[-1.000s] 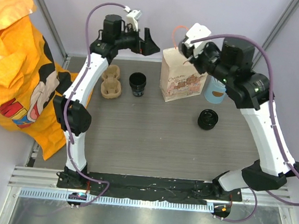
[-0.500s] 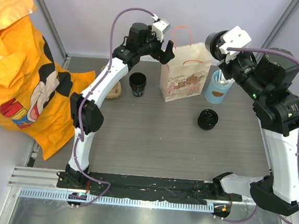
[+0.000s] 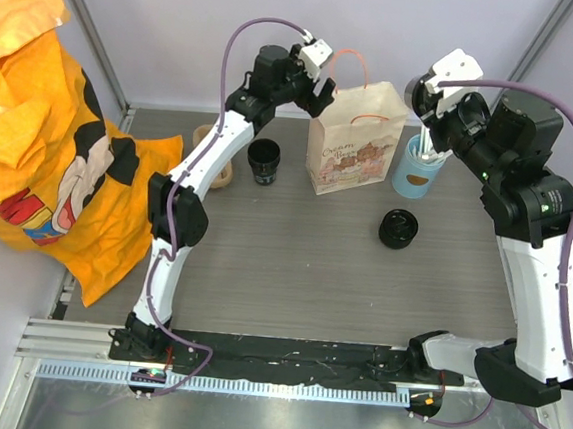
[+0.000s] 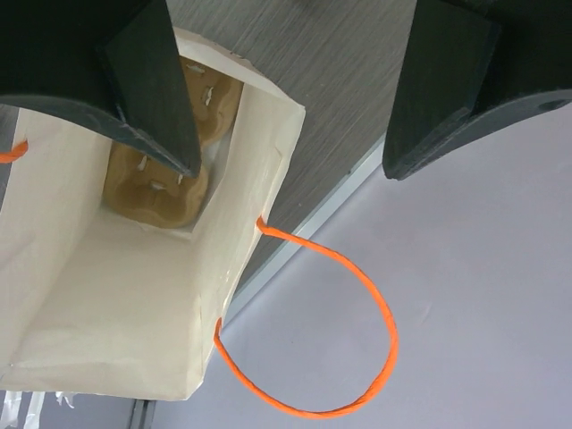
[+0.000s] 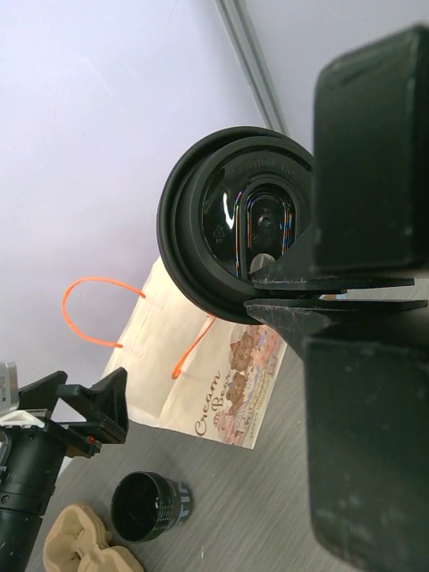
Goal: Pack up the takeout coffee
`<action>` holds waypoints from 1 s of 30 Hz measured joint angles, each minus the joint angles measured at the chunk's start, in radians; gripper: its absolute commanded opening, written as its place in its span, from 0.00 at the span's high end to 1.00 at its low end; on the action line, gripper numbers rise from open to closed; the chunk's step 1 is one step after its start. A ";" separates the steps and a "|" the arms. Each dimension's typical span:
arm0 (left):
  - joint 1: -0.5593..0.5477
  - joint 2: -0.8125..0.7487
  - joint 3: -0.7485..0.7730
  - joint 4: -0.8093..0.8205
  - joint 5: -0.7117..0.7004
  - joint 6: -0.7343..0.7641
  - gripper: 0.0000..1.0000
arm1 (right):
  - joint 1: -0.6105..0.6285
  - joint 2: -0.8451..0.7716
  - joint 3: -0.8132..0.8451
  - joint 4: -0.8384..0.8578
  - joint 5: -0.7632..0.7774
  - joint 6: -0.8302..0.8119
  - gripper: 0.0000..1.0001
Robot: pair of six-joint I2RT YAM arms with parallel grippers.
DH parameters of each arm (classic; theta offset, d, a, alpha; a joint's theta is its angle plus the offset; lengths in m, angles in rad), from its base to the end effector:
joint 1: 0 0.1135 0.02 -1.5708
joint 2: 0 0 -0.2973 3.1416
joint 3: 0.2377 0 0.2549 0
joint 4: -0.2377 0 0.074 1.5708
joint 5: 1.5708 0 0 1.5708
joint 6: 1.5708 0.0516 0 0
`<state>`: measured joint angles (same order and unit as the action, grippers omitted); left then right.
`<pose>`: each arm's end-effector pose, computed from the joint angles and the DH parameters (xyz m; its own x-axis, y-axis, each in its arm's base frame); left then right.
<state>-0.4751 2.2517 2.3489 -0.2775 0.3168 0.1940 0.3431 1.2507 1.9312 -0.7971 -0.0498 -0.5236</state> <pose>0.4986 -0.2745 0.4062 -0.0201 0.2164 -0.9761 0.7247 0.6758 0.1348 0.1931 0.0717 0.5836 0.0964 -0.4958 -0.8630 -0.3861 0.7806 -0.4916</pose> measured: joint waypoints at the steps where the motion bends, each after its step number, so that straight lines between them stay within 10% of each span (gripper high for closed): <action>1: 0.002 0.007 0.008 0.002 0.009 0.000 0.19 | -0.007 0.003 0.000 0.000 -0.003 0.004 0.99; 13: 0.051 0.108 0.104 0.048 0.134 -0.046 0.22 | -0.074 0.014 -0.034 -0.002 -0.051 0.037 0.99; 30: 0.058 0.177 0.145 0.099 0.253 -0.156 0.94 | -0.090 0.021 -0.041 -0.007 -0.091 0.060 0.99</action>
<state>-0.4171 2.4290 2.4943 -0.1787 0.5701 0.0383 0.2535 1.2716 1.8904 -0.8043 -0.1410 -0.4633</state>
